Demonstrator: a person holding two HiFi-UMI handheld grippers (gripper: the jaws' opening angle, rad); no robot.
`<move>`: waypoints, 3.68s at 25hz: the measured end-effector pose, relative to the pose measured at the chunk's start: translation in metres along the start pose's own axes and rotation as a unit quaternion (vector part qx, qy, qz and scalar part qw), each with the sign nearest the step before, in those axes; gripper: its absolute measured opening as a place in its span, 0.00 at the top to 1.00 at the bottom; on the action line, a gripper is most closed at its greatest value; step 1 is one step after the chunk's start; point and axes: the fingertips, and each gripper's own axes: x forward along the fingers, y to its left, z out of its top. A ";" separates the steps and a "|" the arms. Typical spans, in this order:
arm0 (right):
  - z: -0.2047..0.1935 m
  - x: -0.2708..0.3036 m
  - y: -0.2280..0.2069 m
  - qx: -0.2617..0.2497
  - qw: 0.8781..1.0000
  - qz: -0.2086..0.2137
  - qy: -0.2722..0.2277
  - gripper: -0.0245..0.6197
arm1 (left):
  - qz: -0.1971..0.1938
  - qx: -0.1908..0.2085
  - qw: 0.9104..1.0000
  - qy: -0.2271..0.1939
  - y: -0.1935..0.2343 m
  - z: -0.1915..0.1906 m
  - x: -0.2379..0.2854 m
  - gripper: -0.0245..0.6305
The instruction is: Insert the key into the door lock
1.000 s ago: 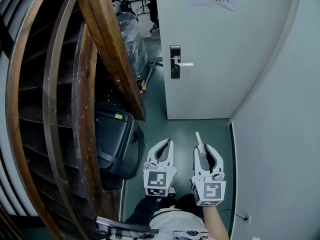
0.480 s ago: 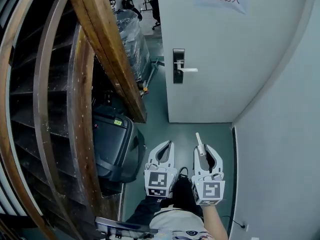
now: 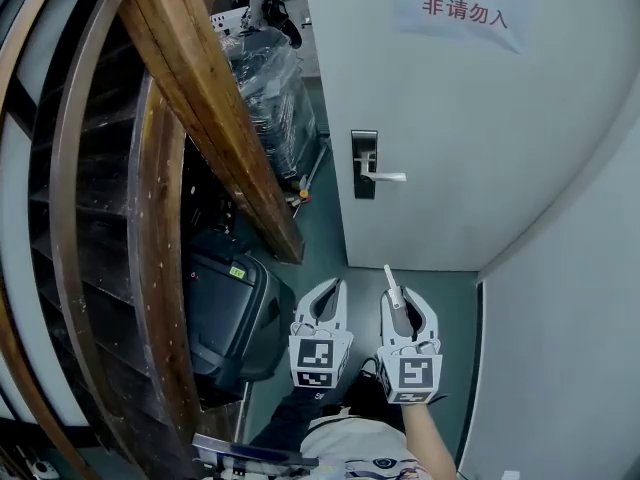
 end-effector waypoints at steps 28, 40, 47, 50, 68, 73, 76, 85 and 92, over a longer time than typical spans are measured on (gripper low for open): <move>-0.123 0.250 -0.054 -0.032 0.998 -0.007 0.060 0.78 | 0.014 -0.011 0.999 0.027 0.083 -0.114 0.127 0.96; -0.145 0.329 -0.075 -0.055 0.995 -0.036 0.069 0.78 | 0.012 -0.022 0.999 0.032 0.116 -0.150 0.154 0.96; -0.161 0.349 -0.087 -0.046 0.994 -0.054 0.085 0.78 | 0.011 -0.027 0.999 0.039 0.124 -0.163 0.162 0.96; -0.161 0.354 -0.089 -0.044 0.994 -0.056 0.081 0.78 | 0.013 -0.029 0.999 0.042 0.127 -0.167 0.165 0.96; -0.160 0.369 -0.089 -0.018 0.991 -0.096 0.087 0.78 | 0.021 -0.037 0.998 0.051 0.136 -0.175 0.174 0.96; -0.158 0.372 -0.087 0.004 0.988 -0.127 0.084 0.78 | 0.021 -0.037 0.998 0.053 0.138 -0.175 0.175 0.96; -0.161 0.377 -0.087 0.010 0.987 -0.136 0.085 0.78 | 0.020 -0.037 0.997 0.057 0.139 -0.179 0.175 0.96; -0.162 0.393 -0.092 0.009 0.986 -0.146 0.079 0.78 | 0.026 -0.038 0.997 0.062 0.148 -0.184 0.178 0.96; -0.158 0.405 -0.096 0.002 0.987 -0.148 0.068 0.78 | 0.030 -0.036 0.997 0.064 0.149 -0.188 0.178 0.96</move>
